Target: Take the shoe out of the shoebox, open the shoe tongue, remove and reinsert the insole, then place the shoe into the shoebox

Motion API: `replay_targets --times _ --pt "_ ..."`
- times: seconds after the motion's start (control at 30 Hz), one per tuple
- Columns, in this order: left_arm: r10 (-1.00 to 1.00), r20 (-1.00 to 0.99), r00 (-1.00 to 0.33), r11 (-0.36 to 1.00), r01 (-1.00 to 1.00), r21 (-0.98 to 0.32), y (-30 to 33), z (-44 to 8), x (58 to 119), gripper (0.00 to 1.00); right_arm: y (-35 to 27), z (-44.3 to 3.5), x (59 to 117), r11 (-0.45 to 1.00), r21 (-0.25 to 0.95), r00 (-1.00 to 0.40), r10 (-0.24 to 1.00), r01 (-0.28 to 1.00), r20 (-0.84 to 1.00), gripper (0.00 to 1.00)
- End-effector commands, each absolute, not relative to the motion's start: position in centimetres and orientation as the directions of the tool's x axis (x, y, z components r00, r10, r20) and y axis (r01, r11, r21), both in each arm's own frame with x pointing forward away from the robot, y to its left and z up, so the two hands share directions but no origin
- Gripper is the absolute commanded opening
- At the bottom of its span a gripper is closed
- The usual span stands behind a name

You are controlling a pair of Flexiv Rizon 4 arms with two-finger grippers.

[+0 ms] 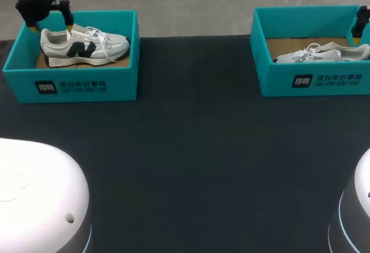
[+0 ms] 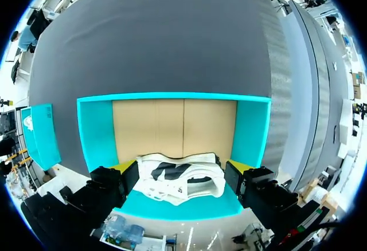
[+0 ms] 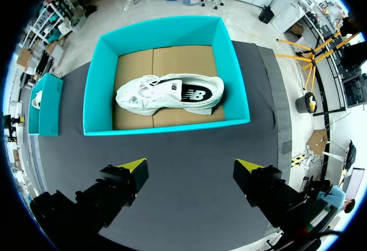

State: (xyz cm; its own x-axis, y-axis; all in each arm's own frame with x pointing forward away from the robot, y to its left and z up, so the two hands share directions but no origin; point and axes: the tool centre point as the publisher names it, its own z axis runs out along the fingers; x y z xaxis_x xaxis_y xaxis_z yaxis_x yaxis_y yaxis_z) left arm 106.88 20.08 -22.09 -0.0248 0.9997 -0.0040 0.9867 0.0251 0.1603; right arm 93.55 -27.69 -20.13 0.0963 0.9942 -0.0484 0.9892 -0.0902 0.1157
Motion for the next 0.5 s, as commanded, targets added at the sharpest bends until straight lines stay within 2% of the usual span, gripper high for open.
replay_targets --times 0.03,0.27,0.5 --pt "0.999 0.027 -0.039 0.034 0.983 0.179 21.5 -22.3 107.5 1.00 -27.7 -20.1 93.6 -0.090 0.116 0.096 0.994 0.989 -0.047 1.00" --pt "0.993 0.093 -0.078 0.057 0.976 0.211 23.6 -23.2 109.7 1.00 -27.7 -20.1 93.6 -0.090 0.116 0.096 0.994 0.989 -0.047 1.00" --pt "0.996 0.033 -0.079 0.071 0.976 0.208 24.2 -23.5 110.7 1.00 -27.7 -20.1 93.6 -0.090 0.116 0.096 0.994 0.989 -0.047 1.00"
